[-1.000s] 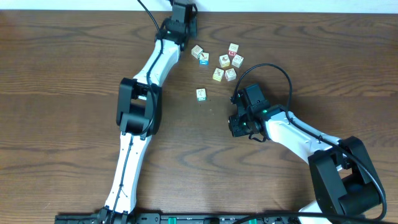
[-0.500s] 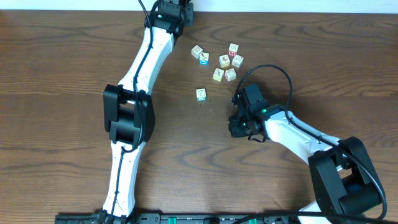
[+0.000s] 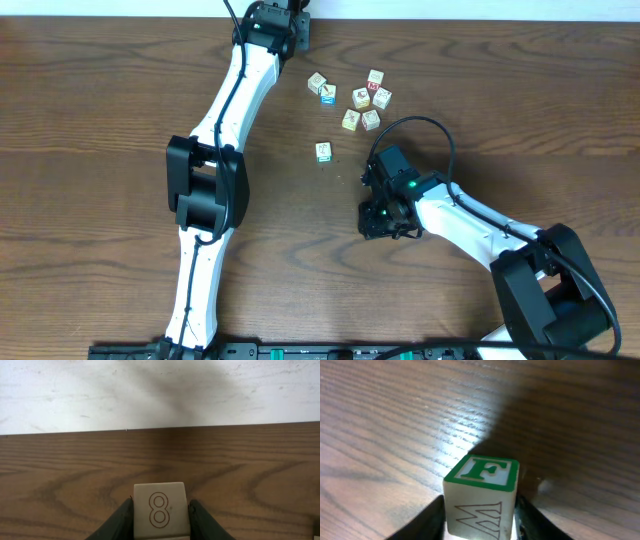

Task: Lift 3 blocks

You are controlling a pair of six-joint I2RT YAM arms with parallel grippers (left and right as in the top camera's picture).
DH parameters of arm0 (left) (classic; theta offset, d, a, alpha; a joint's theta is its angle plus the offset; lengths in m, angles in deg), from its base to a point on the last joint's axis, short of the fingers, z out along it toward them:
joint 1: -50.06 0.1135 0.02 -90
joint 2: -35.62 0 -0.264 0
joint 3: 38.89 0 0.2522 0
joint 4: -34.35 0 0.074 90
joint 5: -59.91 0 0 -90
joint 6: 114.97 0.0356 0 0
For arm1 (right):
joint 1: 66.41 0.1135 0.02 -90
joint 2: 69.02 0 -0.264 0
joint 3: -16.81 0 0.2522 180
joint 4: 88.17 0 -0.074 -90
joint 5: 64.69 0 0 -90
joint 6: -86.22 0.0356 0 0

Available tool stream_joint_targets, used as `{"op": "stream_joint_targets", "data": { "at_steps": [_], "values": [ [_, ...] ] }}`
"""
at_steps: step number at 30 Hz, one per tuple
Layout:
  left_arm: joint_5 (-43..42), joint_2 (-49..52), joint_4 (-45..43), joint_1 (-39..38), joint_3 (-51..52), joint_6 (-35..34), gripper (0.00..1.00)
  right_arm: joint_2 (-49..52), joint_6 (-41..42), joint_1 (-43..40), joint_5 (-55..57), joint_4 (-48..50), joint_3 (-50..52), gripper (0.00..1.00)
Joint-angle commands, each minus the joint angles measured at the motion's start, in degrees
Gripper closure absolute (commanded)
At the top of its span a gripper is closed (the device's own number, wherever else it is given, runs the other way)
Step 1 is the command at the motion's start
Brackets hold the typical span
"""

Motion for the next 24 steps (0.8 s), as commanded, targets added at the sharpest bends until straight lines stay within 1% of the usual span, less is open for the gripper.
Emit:
{"op": "stream_joint_targets", "data": {
  "at_steps": [1,7,10,16,18,24],
  "values": [
    [0.6,-3.4,0.2,-0.1,-1.0,0.5,0.93,2.4,1.8,0.5,2.4,-0.3,2.3,0.48],
    [0.5,-3.4,0.8,-0.1,-1.0,0.5,0.93,2.4,2.4,0.5,6.1,1.2,1.2,0.46],
    [0.5,-3.4,1.2,-0.1,-1.0,0.5,0.92,2.4,2.4,0.5,8.5,0.6,-1.8,0.44],
    [0.5,-3.8,1.8,-0.1,-1.0,0.5,0.93,2.4,1.3,0.5,13.6,-5.8,-11.0,0.43],
    [0.6,-4.4,1.9,-0.1,-1.0,0.5,0.93,2.3,-0.7,0.5,15.0,-8.2,-14.6,0.41],
    [0.8,-7.5,3.2,-0.1,-1.0,0.5,0.93,0.5,-2.5,0.4,15.2,-11.9,-23.0,0.35]
  ]
}}
